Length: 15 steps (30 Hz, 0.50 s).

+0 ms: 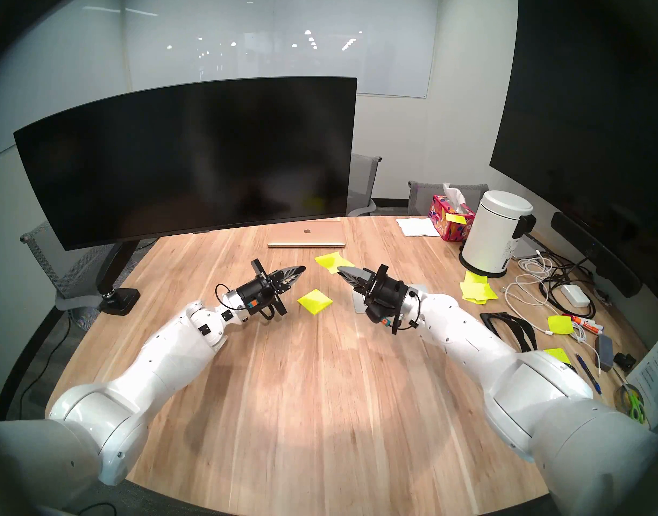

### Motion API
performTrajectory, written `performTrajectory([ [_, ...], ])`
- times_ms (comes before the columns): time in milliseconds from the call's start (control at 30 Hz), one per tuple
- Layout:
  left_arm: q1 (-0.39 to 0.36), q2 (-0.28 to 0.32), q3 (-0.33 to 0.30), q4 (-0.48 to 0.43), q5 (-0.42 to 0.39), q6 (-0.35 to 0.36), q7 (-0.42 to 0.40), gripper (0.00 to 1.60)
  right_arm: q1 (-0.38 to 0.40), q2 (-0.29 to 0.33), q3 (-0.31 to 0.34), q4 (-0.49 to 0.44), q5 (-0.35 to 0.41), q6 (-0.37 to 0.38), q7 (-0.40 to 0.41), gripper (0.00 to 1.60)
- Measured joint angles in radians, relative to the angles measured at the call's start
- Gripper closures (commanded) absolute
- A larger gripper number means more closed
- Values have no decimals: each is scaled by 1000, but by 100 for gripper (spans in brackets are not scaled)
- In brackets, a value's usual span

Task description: Peel one sticky note off the pad and stick it onto the monitor, then press it flat

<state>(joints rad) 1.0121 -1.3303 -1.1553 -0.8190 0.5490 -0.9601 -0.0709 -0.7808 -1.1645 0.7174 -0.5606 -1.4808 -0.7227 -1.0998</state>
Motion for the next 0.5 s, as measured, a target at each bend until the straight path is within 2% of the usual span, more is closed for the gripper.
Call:
performTrajectory([
  [500, 175, 48, -57, -219, -24, 0, 101, 160, -40, 29, 23, -67, 1, 26, -11, 160],
])
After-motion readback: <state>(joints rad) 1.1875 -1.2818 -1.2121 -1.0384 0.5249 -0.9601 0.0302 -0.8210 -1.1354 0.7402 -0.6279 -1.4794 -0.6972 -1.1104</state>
